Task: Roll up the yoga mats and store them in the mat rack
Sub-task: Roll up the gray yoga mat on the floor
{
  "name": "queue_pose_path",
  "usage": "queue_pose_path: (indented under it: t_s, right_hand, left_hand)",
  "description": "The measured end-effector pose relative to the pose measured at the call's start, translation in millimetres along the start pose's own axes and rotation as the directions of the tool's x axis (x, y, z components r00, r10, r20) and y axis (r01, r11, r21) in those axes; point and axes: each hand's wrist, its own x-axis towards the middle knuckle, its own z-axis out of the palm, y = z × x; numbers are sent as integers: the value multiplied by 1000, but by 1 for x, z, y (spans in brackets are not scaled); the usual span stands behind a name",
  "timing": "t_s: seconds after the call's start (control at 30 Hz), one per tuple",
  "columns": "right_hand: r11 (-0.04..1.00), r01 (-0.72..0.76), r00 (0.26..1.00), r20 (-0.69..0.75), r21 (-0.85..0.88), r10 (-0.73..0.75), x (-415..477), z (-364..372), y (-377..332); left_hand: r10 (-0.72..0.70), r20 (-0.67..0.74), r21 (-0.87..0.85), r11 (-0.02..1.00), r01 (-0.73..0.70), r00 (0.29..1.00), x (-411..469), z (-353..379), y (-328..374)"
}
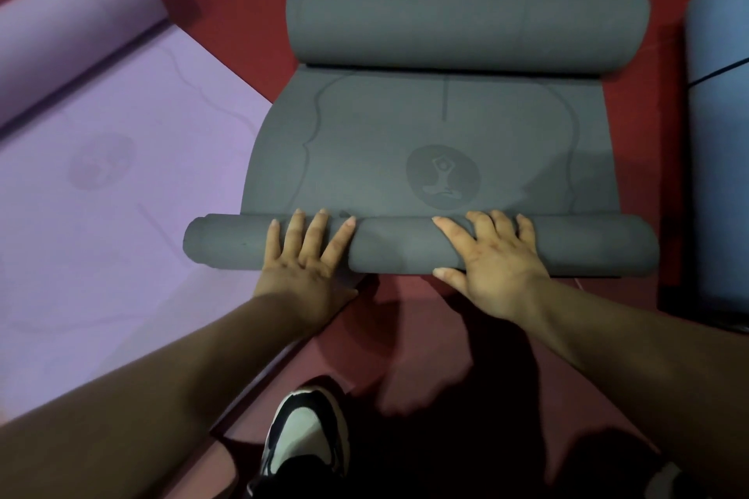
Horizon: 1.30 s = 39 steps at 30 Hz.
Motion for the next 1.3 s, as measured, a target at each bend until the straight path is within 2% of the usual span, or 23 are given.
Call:
queue_pose_path:
  t_s: [0.3, 0.47, 0.6, 0.67, 0.73, 0.87, 1.13, 1.23, 1.3]
  right_hand:
    - [1000, 26, 999, -32, -14, -27, 9, -9, 6]
    - [999, 36, 999, -31, 15, -36, 8, -17, 10]
    - [997, 26, 999, 25, 75, -28, -6, -25, 3]
    - [996, 30, 999, 30, 83, -33, -22, -25, 2]
    - [995, 43, 998, 50, 87, -47, -42, -22, 2]
    - [989, 88, 977, 181, 119, -109, -67, -19, 11]
    - [956, 172, 888, 383, 237, -254, -85, -27, 22]
    - [970, 174, 905, 361, 167, -225, -89, -17, 16]
    - [982, 152, 958, 229, 113, -175, -97, -4, 7]
  left_hand:
    - [36, 66, 52, 998, -40, 997, 17, -22, -13]
    - [108, -107, 134, 987, -94, 988, 23, -20, -23]
    - [232, -280, 168, 967, -190, 932, 19, -20, -35]
    - [288, -303, 173, 954, -244, 909, 7, -22, -34]
    - [328, -295, 170, 942, -289, 897, -10, -23, -27]
    - [339, -221, 164, 937, -307, 914, -41, -25, -8]
    - [348, -92, 126, 934, -336, 933, -78, -29, 10]
    - [325, -36, 106, 941, -320, 945, -78, -20, 11]
    - [305, 3, 95, 948, -304, 952, -75, -12, 8]
